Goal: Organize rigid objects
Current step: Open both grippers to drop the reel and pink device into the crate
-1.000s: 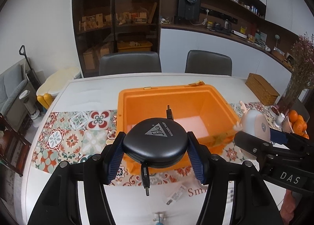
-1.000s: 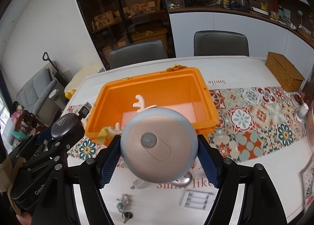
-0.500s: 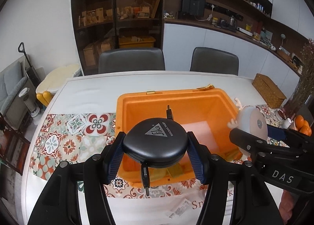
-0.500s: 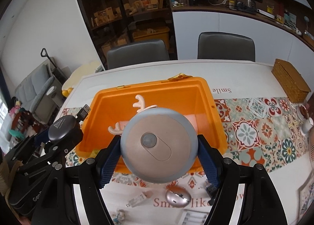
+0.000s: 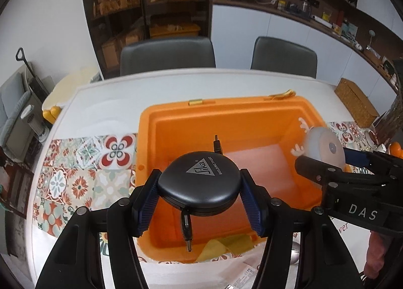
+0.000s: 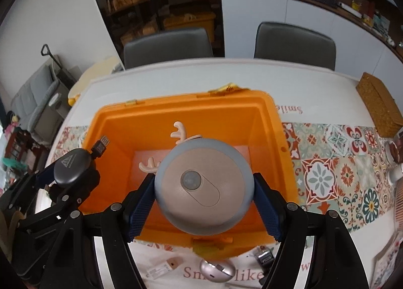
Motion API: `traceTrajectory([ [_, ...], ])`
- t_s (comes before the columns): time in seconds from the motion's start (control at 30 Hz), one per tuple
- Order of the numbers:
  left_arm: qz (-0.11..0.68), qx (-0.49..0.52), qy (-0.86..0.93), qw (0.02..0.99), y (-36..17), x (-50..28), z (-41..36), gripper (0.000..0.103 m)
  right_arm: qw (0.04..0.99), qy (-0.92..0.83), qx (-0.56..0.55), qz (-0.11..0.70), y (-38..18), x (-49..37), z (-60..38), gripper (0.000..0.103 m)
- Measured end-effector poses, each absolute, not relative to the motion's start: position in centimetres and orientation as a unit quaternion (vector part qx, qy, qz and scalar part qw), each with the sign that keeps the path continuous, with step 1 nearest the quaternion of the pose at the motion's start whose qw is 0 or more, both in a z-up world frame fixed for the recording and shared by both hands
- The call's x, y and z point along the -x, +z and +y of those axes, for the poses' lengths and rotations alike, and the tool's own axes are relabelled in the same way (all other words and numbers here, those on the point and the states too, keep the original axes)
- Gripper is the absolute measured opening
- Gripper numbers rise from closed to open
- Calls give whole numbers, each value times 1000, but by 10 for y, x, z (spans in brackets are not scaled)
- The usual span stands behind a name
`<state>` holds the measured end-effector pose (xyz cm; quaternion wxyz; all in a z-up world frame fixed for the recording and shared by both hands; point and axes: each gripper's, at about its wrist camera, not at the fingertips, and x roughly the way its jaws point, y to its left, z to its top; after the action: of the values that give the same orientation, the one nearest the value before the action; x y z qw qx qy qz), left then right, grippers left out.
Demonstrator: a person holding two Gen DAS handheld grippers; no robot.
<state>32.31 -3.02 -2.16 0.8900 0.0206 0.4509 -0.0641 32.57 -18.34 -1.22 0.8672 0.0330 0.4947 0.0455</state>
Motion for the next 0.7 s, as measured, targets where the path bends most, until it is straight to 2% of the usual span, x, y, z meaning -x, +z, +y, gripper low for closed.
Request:
traceTrajectory([
  [0.27, 487, -37, -65, 870, -45, -339, -36, 61, 843, 49, -24, 535, -37, -347, -183, 75],
  [0.5, 496, -41, -50, 866, -53, -345, -37, 63, 840, 44, -21, 540, -42, -350, -184, 75],
  [0.63, 495, -39, -35, 867, -47, -343, -33, 75, 838, 44, -26, 543, -43, -351, -186, 75],
  [0.7, 490, -37, -34, 870, -42, -341, -32, 77, 837, 44, -29, 545, -44, -352, -186, 75],
])
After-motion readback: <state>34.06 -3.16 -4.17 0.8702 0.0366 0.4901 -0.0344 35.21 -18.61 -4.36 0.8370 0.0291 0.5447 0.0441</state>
